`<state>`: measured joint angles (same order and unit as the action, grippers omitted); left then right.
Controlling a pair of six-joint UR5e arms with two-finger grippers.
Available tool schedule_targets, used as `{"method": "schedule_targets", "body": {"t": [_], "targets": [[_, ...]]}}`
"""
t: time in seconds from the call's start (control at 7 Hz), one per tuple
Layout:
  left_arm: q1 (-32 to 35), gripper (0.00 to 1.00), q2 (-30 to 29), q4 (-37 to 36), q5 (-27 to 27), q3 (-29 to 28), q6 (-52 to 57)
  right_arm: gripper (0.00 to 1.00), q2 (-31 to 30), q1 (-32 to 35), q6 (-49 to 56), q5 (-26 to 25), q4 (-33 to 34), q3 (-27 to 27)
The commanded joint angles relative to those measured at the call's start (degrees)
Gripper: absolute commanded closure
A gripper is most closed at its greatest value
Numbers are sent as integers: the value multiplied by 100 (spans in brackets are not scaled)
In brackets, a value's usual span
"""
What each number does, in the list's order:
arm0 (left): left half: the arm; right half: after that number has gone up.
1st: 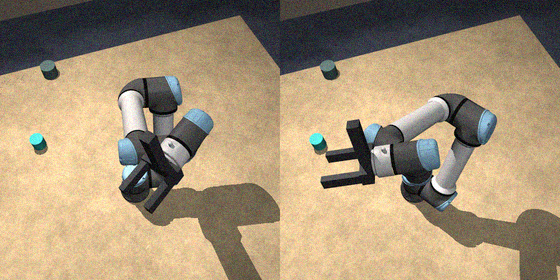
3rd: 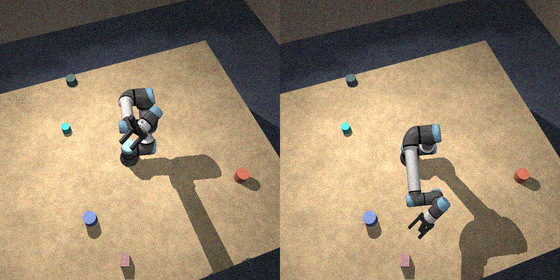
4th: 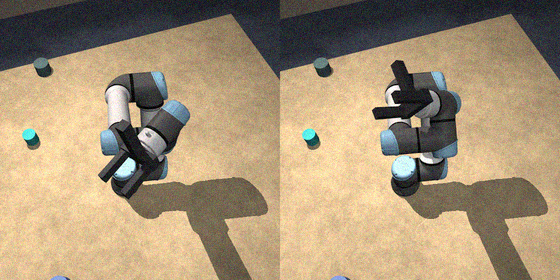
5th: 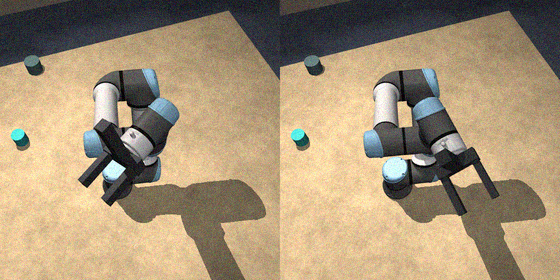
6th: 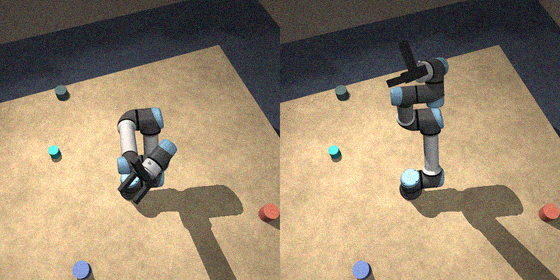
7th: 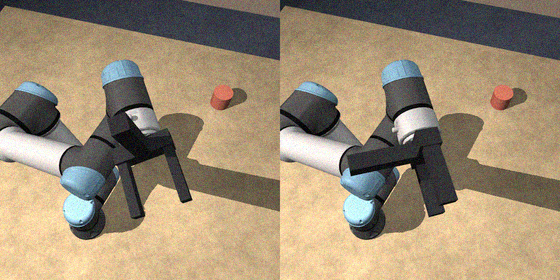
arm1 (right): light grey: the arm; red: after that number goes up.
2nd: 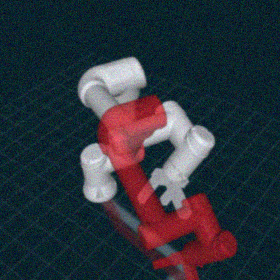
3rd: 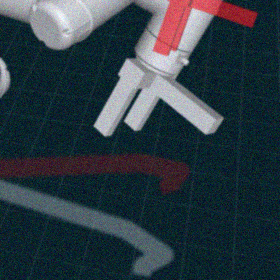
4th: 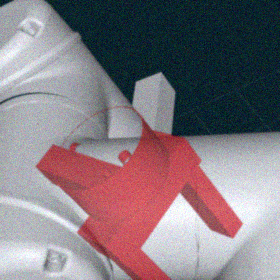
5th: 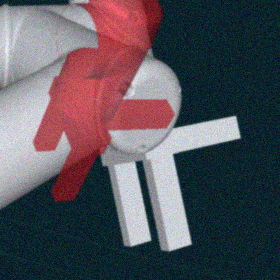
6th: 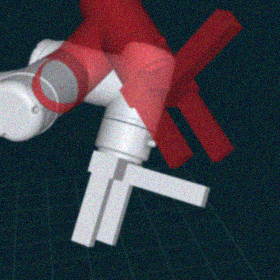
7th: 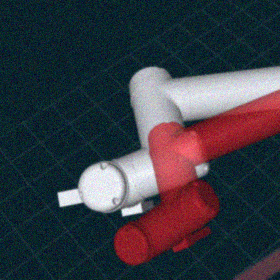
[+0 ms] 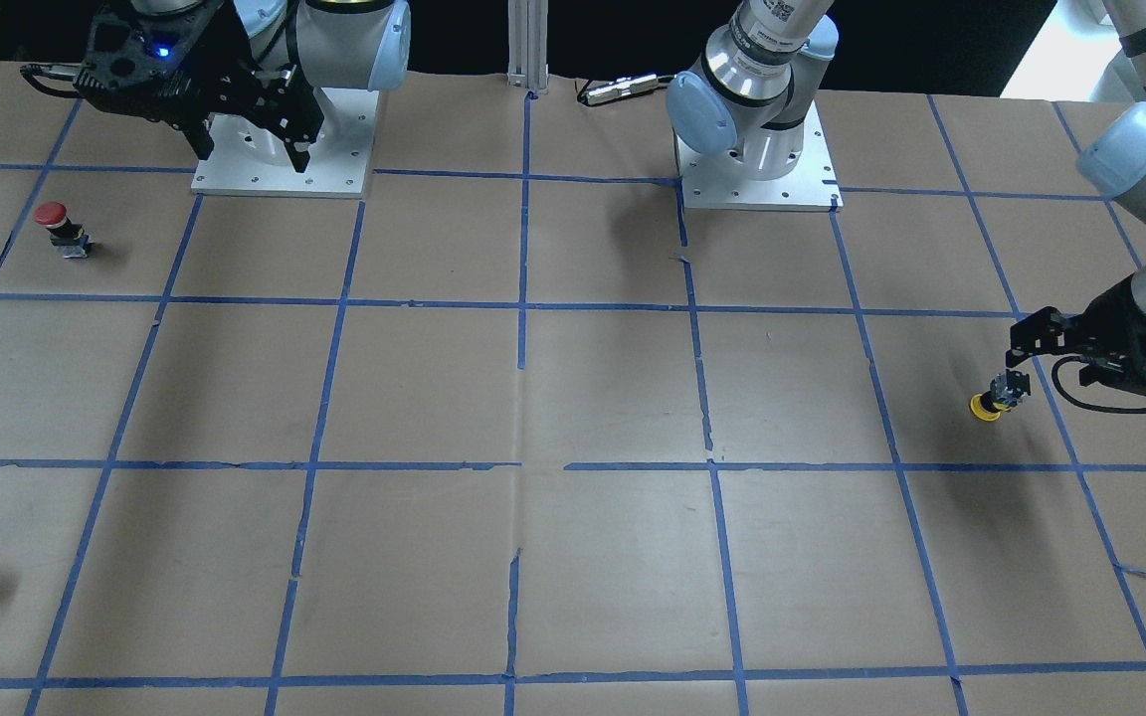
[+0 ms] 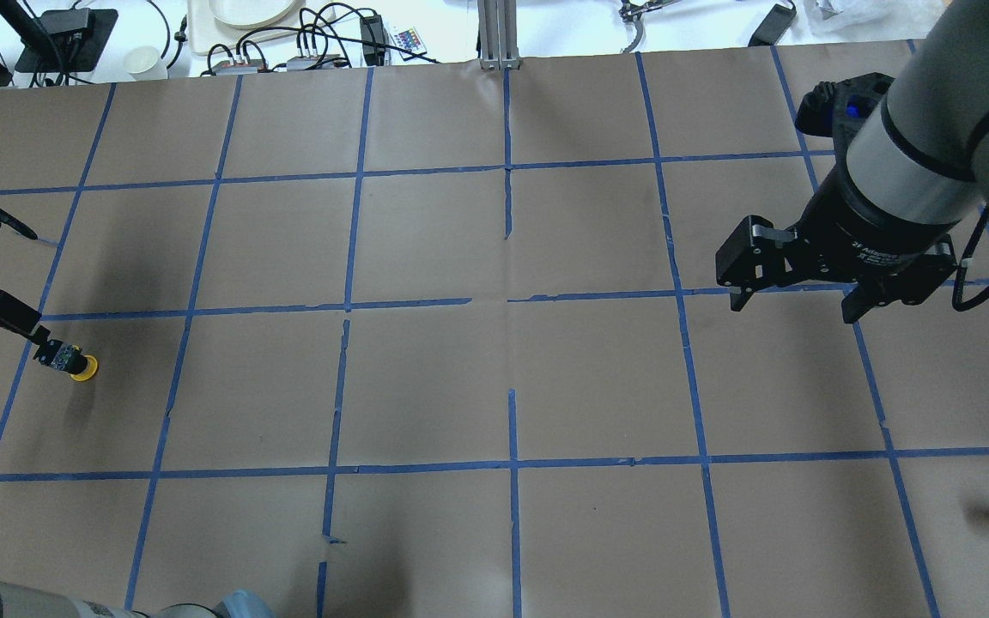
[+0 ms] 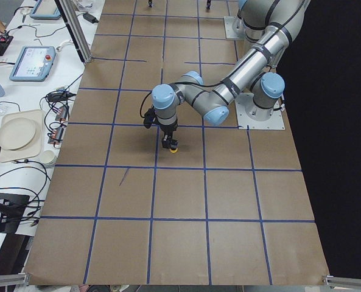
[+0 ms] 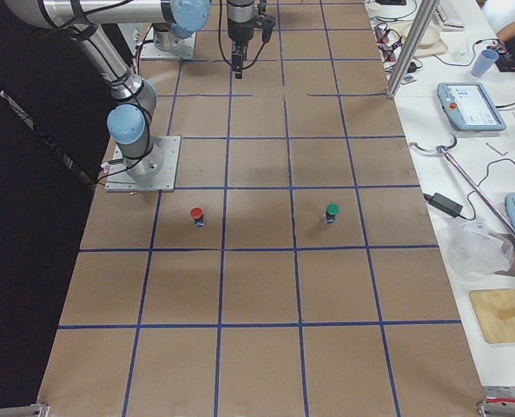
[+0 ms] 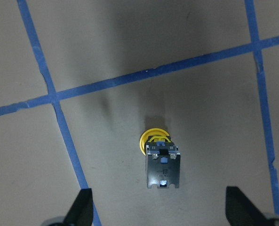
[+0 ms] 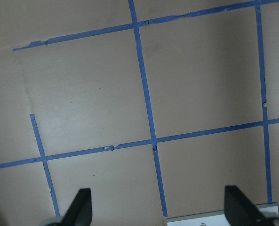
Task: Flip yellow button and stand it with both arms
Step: 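Close the left gripper on the yellow button switch's base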
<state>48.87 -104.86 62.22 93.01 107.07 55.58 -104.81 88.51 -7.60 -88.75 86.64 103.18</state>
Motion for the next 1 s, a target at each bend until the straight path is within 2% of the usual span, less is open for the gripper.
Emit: {"method": "schedule_targets", "body": {"t": [0.0, 0.43, 0.86], "targets": [[0, 2, -17, -640, 16, 393, 225, 0, -56, 0, 4, -2, -15, 35], [0, 5, -157, -650, -2, 376, 313, 0, -74, 0, 66, -2, 28, 114], [0, 24, -157, -641, -2, 394, 340, 0, -118, -9, 66, -11, 19, 132]]}}
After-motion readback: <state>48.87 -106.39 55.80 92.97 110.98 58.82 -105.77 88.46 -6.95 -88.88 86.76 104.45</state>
